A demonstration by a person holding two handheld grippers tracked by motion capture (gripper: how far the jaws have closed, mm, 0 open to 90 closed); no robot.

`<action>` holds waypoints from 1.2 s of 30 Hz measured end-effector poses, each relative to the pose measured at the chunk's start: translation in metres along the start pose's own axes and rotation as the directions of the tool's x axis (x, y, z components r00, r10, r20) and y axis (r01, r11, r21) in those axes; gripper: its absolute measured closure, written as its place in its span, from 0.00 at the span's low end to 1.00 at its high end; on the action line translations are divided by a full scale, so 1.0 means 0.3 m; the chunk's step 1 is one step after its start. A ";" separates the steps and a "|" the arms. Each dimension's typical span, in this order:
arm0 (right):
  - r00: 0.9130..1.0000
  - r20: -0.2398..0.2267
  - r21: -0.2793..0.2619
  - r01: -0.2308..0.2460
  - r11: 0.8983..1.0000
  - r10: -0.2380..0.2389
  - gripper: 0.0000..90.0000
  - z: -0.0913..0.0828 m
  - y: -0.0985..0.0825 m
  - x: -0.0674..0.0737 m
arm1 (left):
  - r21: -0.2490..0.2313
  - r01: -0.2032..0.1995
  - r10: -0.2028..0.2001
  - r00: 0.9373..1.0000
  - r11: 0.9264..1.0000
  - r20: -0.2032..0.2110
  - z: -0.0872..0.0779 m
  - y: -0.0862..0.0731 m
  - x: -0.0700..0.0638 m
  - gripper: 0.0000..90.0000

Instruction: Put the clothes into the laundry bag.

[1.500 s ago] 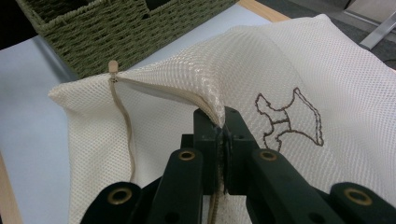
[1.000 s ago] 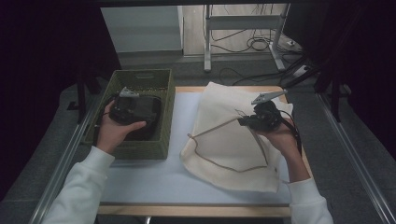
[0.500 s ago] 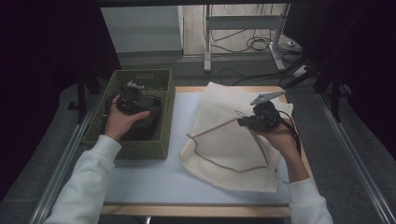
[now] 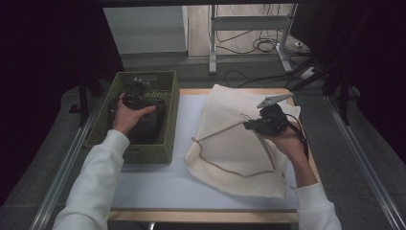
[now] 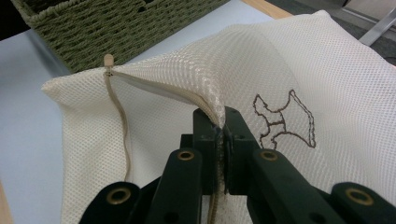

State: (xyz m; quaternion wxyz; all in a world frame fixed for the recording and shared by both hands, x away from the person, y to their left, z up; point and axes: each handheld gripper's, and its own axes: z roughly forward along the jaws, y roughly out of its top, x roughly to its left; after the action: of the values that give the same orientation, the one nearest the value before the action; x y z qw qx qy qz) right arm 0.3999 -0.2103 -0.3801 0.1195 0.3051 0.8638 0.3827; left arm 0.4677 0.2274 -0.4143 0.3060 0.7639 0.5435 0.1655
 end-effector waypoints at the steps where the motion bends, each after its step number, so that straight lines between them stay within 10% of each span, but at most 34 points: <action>1: 1.000 0.001 -0.001 0.001 1.000 -0.001 0.95 -0.001 0.000 -0.001 | 0.002 0.003 -0.003 1.000 1.000 0.000 0.007 0.002 0.003 0.04; 36: 1.000 -0.010 0.011 -0.008 1.000 0.008 0.95 0.013 -0.012 -0.014 | 0.170 0.000 0.013 0.997 0.985 -0.077 0.206 -0.022 0.042 0.03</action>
State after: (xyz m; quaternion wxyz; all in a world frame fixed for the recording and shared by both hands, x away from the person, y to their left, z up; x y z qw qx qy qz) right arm 0.4034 -0.2123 -0.3855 0.1117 0.3072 0.8654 0.3799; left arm 0.5034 0.2228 -0.4665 0.2177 0.7820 0.5647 0.1490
